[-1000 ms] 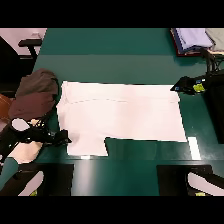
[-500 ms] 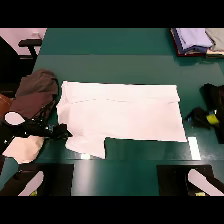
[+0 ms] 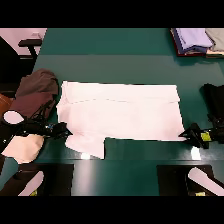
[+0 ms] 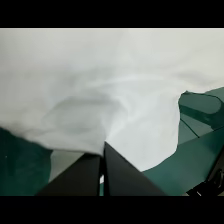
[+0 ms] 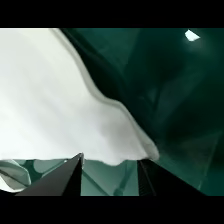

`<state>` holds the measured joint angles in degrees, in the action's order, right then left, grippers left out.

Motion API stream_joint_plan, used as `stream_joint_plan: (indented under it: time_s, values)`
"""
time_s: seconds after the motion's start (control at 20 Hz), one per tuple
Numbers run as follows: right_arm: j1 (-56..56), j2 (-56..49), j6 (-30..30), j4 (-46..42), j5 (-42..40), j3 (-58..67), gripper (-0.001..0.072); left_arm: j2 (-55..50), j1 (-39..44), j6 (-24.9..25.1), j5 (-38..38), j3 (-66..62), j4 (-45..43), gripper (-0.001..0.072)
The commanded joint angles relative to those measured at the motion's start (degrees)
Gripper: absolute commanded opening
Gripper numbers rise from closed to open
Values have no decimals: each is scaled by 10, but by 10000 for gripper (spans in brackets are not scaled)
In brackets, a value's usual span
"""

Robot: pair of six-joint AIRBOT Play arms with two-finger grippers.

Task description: Fold the shirts.

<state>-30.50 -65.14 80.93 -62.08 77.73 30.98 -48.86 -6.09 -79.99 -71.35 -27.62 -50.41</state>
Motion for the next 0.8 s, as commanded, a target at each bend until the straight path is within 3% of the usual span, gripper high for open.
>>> stream_joint_plan:
  time_s: [0.0,0.05,0.1,0.2,0.4,0.55,0.75]
  values:
    - [0,-11,-6,38,-63,-10,305,0,0,0,4,-1,-1,29]
    - [11,-6,-13,36,-67,-10,271,0,0,0,9,-1,-1,29]
    - [27,2,-23,36,-74,-10,147,0,0,0,11,-1,-1,29]
    - [61,22,-30,35,-84,-8,16,1,0,2,3,-2,-1,28]
    - [119,79,-16,-49,-30,45,15,18,0,2,-45,-34,-33,26]
    - [132,148,-7,-122,54,95,15,84,0,-28,-85,-37,-49,26]
    - [131,236,12,-168,132,127,15,156,0,-78,-188,-40,13,27]
